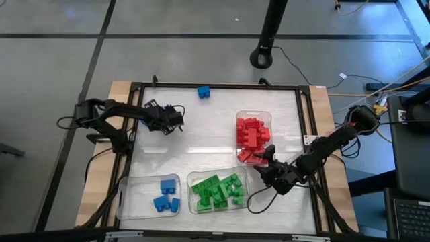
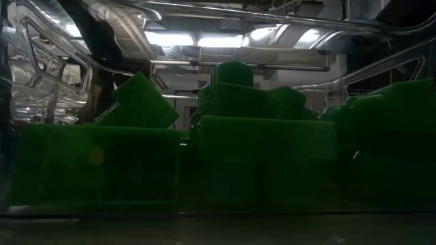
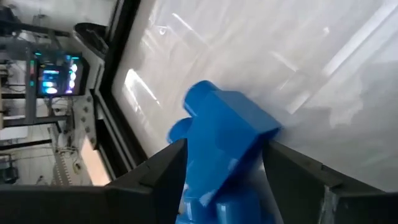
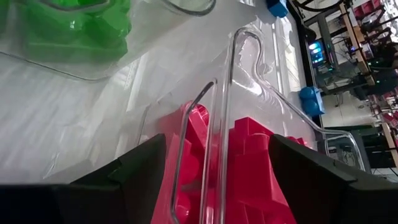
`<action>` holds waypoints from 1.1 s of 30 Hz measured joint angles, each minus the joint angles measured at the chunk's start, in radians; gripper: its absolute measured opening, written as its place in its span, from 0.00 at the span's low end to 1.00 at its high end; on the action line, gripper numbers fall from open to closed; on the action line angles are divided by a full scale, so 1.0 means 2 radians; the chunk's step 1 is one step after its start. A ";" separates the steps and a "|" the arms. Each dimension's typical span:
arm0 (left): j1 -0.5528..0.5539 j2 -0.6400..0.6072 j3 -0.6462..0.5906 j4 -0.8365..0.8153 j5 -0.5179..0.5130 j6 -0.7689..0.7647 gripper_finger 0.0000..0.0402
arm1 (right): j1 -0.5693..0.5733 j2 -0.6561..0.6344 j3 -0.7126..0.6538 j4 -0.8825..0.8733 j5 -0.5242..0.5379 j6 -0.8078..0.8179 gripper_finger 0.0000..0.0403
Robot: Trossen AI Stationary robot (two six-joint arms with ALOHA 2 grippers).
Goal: Sort blocks
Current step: Put the blue game piece into the bottom left transparent bin
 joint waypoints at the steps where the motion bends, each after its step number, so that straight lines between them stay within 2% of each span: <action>1: 0.002 0.000 0.000 0.000 -0.004 0.002 0.49 | 0.000 0.000 0.000 0.000 0.000 0.000 0.70; 7: 0.025 0.000 0.000 0.007 -0.020 0.024 0.49 | 0.000 0.000 0.000 0.000 0.000 0.000 0.70; 14: 0.048 0.000 0.000 0.055 -0.020 0.077 0.49 | 0.000 0.000 0.000 0.000 0.000 0.000 0.70; 26: 0.100 0.000 0.000 0.072 -0.020 0.095 0.49 | 0.000 0.000 0.000 0.001 0.000 0.000 0.70; 29: 0.111 0.000 0.000 0.082 -0.016 0.106 0.47 | 0.000 0.000 0.000 0.001 0.000 0.000 0.70; 33: 0.126 0.000 0.000 0.081 -0.009 0.109 0.39 | 0.000 0.000 0.000 0.001 0.000 0.000 0.70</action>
